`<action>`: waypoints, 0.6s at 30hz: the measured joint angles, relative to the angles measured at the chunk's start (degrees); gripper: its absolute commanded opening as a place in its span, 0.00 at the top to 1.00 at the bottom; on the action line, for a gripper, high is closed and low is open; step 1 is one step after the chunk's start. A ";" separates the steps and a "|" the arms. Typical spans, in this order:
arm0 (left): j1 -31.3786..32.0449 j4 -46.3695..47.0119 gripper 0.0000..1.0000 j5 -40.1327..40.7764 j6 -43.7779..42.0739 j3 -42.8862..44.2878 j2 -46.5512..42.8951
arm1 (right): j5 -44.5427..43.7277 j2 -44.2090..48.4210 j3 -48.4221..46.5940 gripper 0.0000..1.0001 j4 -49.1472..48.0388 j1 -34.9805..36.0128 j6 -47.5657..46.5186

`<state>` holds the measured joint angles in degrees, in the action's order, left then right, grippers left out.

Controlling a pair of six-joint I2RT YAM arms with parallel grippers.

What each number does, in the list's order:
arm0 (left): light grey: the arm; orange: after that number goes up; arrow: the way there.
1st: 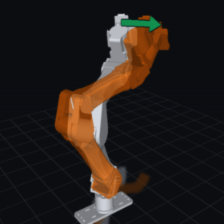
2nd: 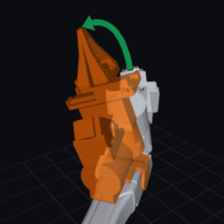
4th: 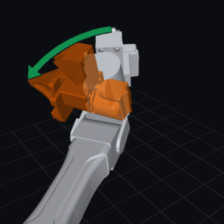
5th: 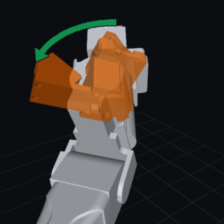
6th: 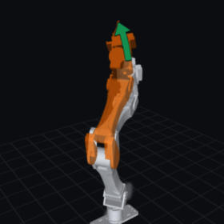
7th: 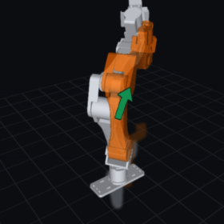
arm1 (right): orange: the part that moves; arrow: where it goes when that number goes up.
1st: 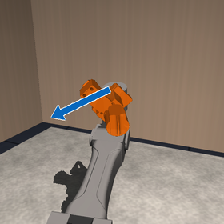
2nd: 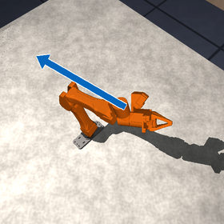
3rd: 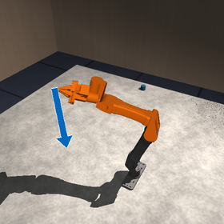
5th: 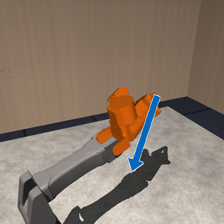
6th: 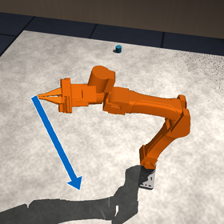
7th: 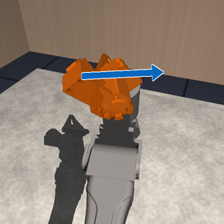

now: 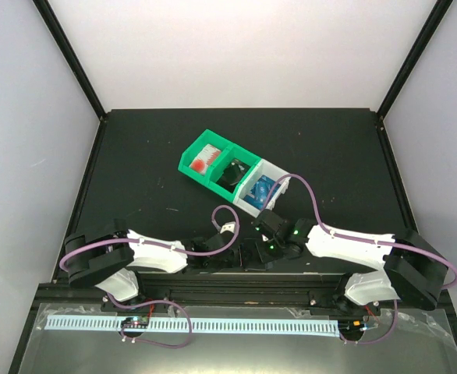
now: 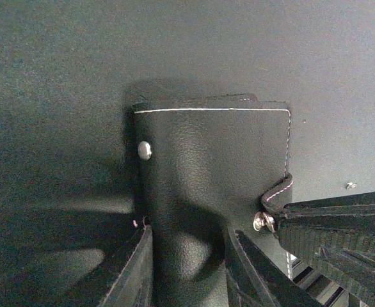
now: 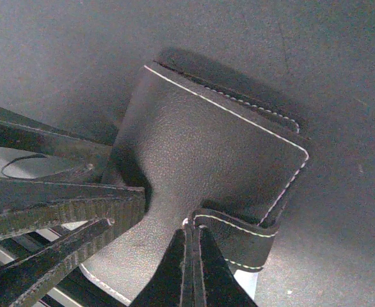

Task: Put the credit cards into the card holder
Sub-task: Close the card holder at the center of the board.

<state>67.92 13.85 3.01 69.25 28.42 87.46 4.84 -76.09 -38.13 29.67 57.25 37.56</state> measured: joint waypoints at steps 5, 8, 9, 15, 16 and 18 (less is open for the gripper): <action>0.00 0.17 0.68 0.00 0.02 0.00 0.13 | 0.79 -0.50 -0.11 0.99 -0.09 -0.02 -0.17; 0.00 0.42 0.68 0.04 0.04 0.00 0.31 | 1.57 -1.88 -0.90 0.99 -0.11 0.04 -0.46; 0.00 0.44 0.69 0.04 0.04 0.00 0.31 | 1.75 -2.32 -1.25 0.99 0.00 0.11 -0.63; 0.04 0.42 0.70 0.22 0.26 0.00 0.42 | 2.08 -4.59 -2.91 0.99 0.44 0.50 -0.83; 0.04 0.42 0.71 0.24 0.31 0.00 0.42 | 2.05 -4.87 -3.17 0.99 0.61 0.55 -0.81; 0.04 0.39 0.73 0.26 0.39 0.00 0.42 | 2.01 -5.27 -3.54 0.99 0.94 0.57 -0.50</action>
<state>67.96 14.24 3.27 69.65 28.42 87.88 6.85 -81.36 -41.67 30.61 57.82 37.06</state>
